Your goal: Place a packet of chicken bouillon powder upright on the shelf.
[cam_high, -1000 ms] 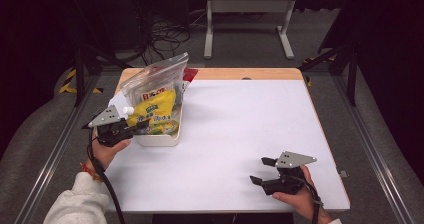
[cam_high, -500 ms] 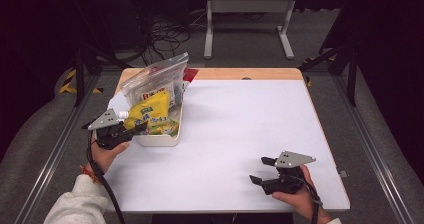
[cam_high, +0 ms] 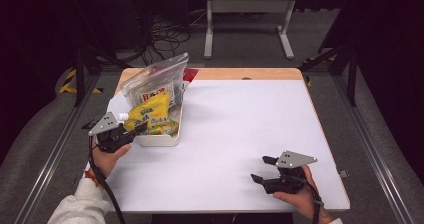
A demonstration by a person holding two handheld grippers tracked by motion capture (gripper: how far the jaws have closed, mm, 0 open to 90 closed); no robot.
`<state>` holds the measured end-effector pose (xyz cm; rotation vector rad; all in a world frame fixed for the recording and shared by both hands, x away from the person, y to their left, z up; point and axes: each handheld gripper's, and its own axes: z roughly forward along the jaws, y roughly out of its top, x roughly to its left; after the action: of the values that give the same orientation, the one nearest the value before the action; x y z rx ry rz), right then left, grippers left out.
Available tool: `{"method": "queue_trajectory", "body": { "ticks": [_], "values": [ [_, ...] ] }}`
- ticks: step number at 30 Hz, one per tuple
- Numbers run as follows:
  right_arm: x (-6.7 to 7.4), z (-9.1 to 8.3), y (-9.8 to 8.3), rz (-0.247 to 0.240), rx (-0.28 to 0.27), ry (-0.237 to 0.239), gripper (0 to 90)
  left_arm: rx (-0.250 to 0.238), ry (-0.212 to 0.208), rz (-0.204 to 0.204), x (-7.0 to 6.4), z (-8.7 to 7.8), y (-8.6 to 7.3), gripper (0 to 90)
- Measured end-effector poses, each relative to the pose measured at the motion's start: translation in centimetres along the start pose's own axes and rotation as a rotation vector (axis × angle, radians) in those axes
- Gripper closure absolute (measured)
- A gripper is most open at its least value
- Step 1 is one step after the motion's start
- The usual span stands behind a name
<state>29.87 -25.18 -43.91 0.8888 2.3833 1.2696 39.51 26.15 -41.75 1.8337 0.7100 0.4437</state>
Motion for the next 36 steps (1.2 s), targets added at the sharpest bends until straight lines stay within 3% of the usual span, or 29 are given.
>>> {"method": "queue_trajectory", "body": {
  "ticks": [6,17,27,36],
  "values": [
    [-0.1,-0.1,0.0,0.0,-0.002,-0.013,29.5,-0.05,0.01,-0.032,-0.2,-0.3,-0.1,77.4],
    [-0.1,0.2,0.1,-0.011,0.007,-0.015,28.2,-0.109,0.058,-0.037,-0.6,-1.4,0.1,65.5],
    [0.2,0.3,0.0,-0.02,0.014,-0.005,30.2,-0.079,0.104,-0.01,-1.2,-1.7,0.1,54.3],
    [0.1,0.0,0.0,-0.019,0.005,-0.01,29.9,-0.078,0.142,-0.034,-1.8,-2.5,0.1,42.2]
  ]
}}
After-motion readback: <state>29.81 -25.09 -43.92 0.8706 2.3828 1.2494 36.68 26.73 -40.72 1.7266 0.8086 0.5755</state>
